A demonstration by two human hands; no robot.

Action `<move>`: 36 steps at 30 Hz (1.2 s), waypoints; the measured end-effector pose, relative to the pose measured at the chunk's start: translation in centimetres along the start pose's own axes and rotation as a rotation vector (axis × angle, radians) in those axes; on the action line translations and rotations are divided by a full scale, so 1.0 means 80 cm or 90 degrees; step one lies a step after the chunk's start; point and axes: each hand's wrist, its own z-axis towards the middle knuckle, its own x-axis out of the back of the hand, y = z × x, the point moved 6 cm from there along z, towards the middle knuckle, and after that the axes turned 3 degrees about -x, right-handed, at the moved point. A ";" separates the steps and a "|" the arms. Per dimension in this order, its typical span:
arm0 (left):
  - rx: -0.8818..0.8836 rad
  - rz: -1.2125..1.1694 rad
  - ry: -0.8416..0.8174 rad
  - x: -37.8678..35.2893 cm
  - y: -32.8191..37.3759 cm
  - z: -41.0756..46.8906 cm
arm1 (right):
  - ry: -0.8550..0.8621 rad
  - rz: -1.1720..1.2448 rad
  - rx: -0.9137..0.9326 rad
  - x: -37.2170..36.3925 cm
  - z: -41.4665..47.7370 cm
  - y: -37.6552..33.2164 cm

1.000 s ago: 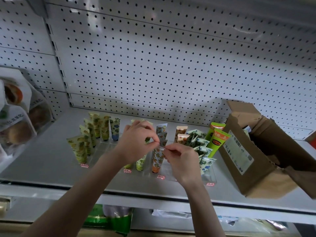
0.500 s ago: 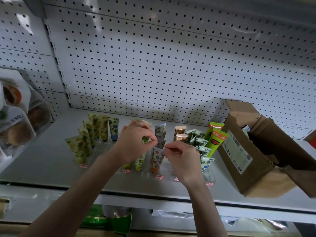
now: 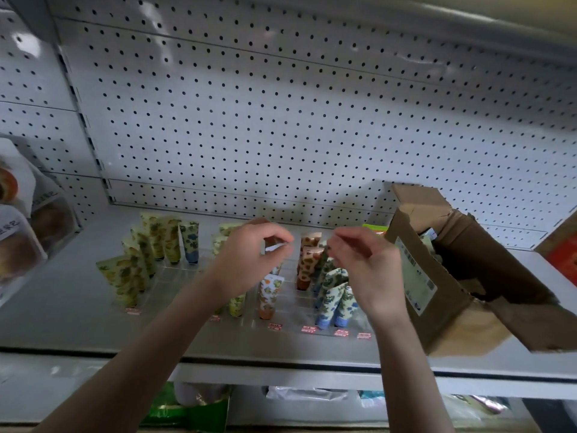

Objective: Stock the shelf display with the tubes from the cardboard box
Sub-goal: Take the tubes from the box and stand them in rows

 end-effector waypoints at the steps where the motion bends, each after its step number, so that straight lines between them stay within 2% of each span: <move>1: 0.000 -0.016 -0.003 -0.005 0.005 0.002 | 0.010 0.001 -0.001 0.011 0.005 0.001; 9: -0.014 -0.107 -0.041 -0.062 0.050 0.025 | 0.052 0.014 -0.055 0.085 0.035 0.033; 17: -0.056 -0.141 -0.048 -0.122 0.086 0.051 | 0.039 -0.109 -0.023 0.170 0.059 0.035; 30: -0.102 -0.113 -0.034 -0.192 0.131 0.076 | -0.140 -0.320 -0.085 0.255 0.104 0.080; 36: -0.051 -0.115 -0.025 -0.202 0.131 0.079 | -0.223 -0.353 -0.095 0.253 0.127 0.103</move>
